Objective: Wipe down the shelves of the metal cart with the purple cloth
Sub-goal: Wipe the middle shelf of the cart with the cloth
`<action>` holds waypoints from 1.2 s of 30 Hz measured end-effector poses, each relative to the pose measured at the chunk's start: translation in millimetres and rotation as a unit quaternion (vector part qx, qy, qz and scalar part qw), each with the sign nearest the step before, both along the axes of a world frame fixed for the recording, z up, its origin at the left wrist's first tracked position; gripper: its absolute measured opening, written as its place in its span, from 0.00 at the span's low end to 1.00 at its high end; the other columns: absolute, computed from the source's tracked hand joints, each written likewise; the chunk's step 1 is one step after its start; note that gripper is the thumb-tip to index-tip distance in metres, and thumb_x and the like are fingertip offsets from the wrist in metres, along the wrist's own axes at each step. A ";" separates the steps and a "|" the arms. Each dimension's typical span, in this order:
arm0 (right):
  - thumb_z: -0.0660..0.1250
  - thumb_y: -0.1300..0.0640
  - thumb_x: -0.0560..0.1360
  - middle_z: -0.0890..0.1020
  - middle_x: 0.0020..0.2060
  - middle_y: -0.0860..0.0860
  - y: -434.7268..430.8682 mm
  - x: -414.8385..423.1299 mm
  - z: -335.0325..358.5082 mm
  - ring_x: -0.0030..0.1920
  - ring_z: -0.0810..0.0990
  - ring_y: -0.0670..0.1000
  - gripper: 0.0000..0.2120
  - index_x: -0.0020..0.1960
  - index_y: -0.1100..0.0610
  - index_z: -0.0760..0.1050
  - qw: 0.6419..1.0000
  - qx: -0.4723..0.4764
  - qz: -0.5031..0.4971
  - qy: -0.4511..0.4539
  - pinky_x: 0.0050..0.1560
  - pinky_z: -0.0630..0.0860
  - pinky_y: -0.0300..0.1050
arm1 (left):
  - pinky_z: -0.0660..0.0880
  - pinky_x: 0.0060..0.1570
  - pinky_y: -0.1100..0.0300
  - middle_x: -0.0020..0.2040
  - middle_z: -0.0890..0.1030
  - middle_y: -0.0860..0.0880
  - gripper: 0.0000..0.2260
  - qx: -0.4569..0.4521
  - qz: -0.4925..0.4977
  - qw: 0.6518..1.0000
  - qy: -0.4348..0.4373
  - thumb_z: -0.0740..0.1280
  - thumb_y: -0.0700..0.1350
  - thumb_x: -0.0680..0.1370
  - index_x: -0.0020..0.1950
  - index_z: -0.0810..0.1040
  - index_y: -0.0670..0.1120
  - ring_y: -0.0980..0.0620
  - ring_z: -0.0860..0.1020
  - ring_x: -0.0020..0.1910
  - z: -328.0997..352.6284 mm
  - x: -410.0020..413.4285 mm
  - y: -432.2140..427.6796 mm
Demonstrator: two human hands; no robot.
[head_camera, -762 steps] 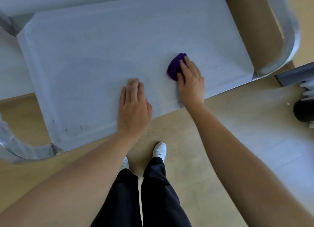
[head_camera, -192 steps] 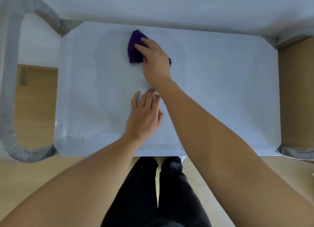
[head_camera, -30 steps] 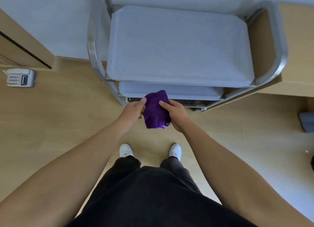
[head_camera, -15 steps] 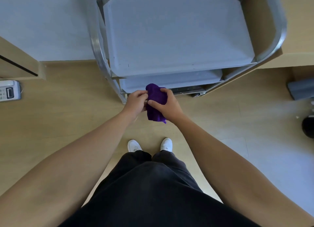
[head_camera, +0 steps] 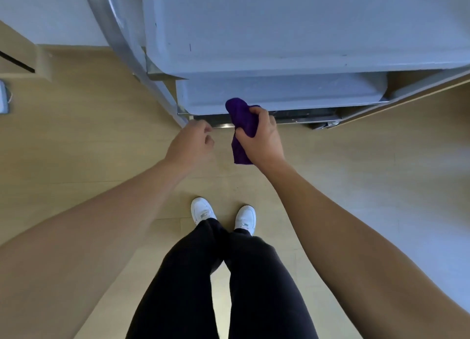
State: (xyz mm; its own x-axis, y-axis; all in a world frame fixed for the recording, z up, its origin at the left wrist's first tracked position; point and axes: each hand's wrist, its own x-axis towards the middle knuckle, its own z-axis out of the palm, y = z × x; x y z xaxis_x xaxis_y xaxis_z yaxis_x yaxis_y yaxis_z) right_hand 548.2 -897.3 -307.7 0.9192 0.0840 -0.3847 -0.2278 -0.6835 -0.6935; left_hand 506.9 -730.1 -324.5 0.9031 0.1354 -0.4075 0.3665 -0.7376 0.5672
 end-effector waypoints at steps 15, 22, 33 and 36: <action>0.67 0.54 0.74 0.69 0.62 0.56 67.2 107.1 -147.8 0.48 0.78 0.56 0.26 0.70 0.55 0.65 0.974 -0.012 0.138 -0.181 0.46 0.77 0.47 | 0.78 0.46 0.51 0.57 0.75 0.42 0.11 0.242 -0.063 0.942 -0.222 0.62 0.41 0.79 0.59 0.76 0.38 0.42 0.76 0.55 -150.5 70.5 35.9; 0.63 0.43 0.76 0.58 0.75 0.57 80.2 123.1 -198.3 0.72 0.60 0.61 0.27 0.72 0.51 0.66 0.907 -0.195 0.179 -0.326 0.67 0.64 0.55 | 0.76 0.43 0.52 0.56 0.77 0.41 0.12 0.280 -0.018 0.914 -0.292 0.63 0.42 0.77 0.58 0.74 0.38 0.43 0.78 0.49 -191.9 77.3 43.0; 0.50 0.53 0.81 0.74 0.65 0.55 127.4 143.3 -214.2 0.66 0.69 0.57 0.20 0.65 0.61 0.73 0.838 -0.120 0.391 -0.362 0.67 0.66 0.54 | 0.73 0.43 0.55 0.60 0.73 0.39 0.16 0.213 0.102 0.888 -0.394 0.61 0.36 0.77 0.65 0.70 0.37 0.41 0.78 0.51 -214.5 74.9 39.8; 0.53 0.55 0.82 0.69 0.71 0.53 111.8 154.1 -207.8 0.70 0.65 0.56 0.19 0.71 0.58 0.68 0.837 -0.157 0.372 -0.370 0.68 0.63 0.52 | 0.75 0.42 0.51 0.60 0.73 0.39 0.16 0.220 0.110 0.891 -0.380 0.61 0.35 0.76 0.64 0.70 0.36 0.41 0.77 0.50 -211.7 73.3 40.1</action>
State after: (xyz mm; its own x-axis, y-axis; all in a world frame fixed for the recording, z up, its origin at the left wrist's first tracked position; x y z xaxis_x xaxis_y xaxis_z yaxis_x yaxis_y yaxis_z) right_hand 702.2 -785.5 -515.5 0.6543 0.7398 0.1568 0.7536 -0.6208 -0.2159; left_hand 580.1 -689.9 -536.2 0.8273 0.3389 0.4480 0.1629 -0.9080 0.3861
